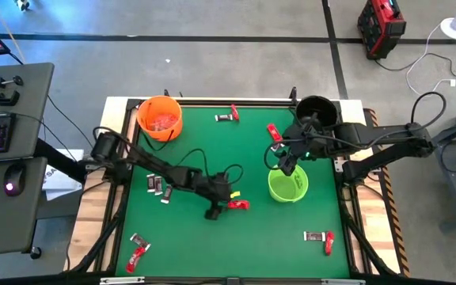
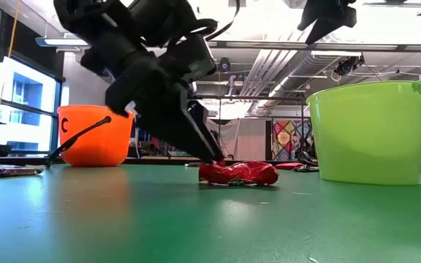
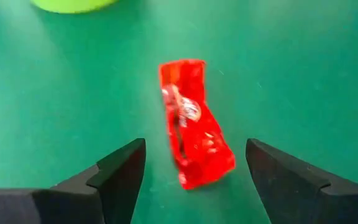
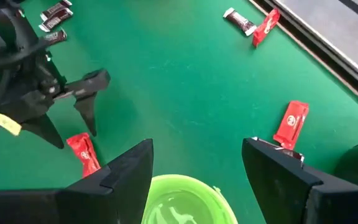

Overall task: Sort candy by brand, put in halloween buckets
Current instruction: Put the red chocolate bar into the green bucket

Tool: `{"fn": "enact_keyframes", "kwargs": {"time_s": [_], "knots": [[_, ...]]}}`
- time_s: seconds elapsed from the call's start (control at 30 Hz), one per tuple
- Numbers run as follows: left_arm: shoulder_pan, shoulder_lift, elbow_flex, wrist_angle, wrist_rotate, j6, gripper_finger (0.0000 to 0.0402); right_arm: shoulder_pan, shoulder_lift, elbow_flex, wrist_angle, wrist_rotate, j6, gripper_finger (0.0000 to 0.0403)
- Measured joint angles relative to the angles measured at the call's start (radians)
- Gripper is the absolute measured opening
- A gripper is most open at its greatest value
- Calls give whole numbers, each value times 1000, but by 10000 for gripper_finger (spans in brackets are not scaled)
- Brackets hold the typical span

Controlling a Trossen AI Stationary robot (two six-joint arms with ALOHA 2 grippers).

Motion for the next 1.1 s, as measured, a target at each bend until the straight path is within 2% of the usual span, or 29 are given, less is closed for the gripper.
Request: {"fn": "enact_keyframes", "kwargs": {"time_s": [0.23,0.33,0.43,0.53,0.6,0.7,0.9,1.0,1.1], "knots": [[-4,62,5,31,-2,48,268,0,0,0,-9,11,-3,238],[-4,64,5,44,-19,44,242,0,0,0,-14,29,13,238],[-3,56,4,69,-23,40,170,0,0,0,-13,45,14,238],[0,56,6,86,-20,22,60,-2,0,0,-12,46,16,238],[8,51,6,90,-16,-20,18,-2,0,0,-12,46,17,238],[31,6,3,88,-13,-39,16,-2,0,0,-11,46,17,238],[136,-146,6,161,-22,44,2,-2,0,0,16,96,17,238],[190,-177,59,186,-21,92,1,-2,0,0,66,131,15,238],[221,-162,153,166,22,122,1,-2,-1,1,109,156,14,238]]}}
